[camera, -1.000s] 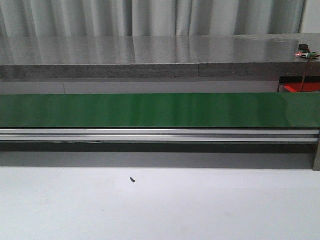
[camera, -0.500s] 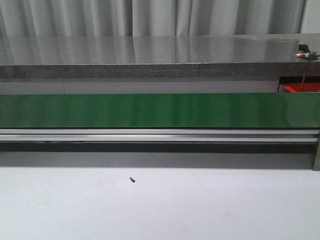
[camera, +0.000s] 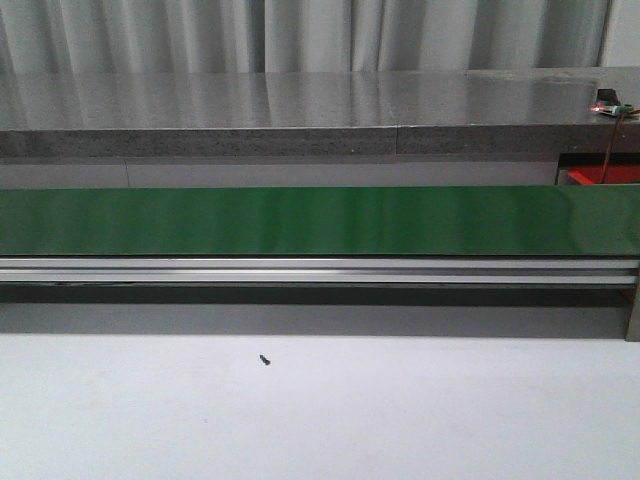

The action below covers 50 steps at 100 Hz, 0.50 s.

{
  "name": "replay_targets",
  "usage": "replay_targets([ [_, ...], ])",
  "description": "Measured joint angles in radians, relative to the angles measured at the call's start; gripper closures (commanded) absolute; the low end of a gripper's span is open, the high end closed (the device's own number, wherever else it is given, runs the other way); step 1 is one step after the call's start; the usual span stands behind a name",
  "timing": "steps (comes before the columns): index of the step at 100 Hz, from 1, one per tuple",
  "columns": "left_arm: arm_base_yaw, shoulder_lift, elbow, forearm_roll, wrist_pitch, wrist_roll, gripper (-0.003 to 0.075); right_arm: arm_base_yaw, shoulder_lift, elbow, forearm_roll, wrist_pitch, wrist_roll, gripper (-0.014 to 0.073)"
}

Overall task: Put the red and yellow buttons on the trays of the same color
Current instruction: 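Move the left gripper over a red button and grasp it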

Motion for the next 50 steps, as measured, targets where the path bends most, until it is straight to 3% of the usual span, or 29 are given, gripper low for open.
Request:
replay_targets([
  [50,-0.002,0.031,-0.002,-0.008,-0.064,0.000,0.0196,0.000,0.000,0.000,0.000,0.000,0.000,0.0661],
])
